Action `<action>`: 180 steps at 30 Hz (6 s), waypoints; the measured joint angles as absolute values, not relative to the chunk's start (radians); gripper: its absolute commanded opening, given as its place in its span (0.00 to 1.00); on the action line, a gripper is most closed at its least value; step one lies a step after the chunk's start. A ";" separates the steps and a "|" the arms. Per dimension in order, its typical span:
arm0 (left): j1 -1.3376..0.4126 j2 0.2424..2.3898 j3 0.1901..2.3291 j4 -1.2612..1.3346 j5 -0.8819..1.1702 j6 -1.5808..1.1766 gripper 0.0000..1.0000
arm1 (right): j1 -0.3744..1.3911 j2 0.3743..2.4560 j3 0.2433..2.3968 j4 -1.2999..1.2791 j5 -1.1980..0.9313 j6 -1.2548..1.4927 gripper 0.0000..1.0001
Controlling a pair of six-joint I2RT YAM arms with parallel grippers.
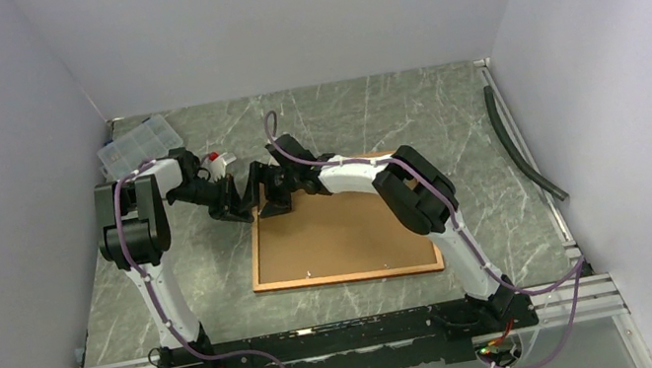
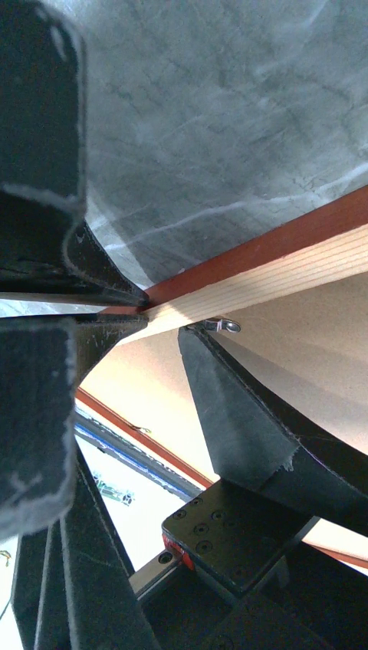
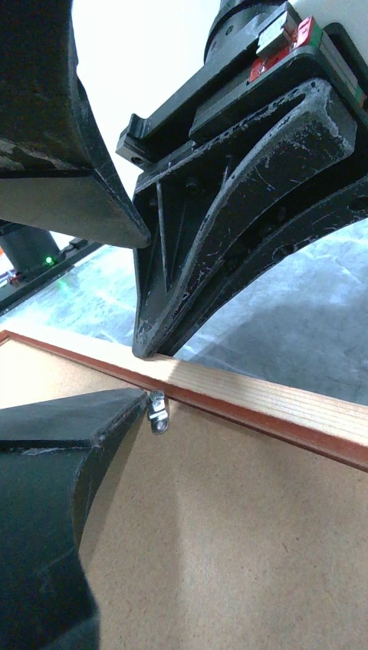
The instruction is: Put the photo into the frame
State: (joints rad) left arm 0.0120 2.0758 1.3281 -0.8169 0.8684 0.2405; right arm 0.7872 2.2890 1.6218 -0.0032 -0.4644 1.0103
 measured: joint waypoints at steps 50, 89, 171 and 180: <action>0.137 1.910 1.414 -0.998 0.837 0.354 0.53 | 0.896 1.538 1.158 -0.242 -0.237 0.402 0.69; 0.149 1.118 1.000 -1.185 0.764 0.836 0.95 | 1.190 1.659 0.931 -0.308 0.140 0.120 0.41; 0.085 0.822 0.831 -0.895 0.839 1.835 0.08 | 1.292 1.577 1.425 -0.690 0.470 -0.228 0.53; 0.086 0.829 0.855 -0.883 0.839 1.777 0.30 | 1.297 1.577 1.385 -0.618 0.542 -0.322 0.22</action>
State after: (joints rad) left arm 0.0856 0.8291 0.8555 -0.8833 0.8387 1.7767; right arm 1.2972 1.5768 1.3853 -0.6182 0.5423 -0.3218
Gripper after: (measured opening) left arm 0.262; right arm 0.314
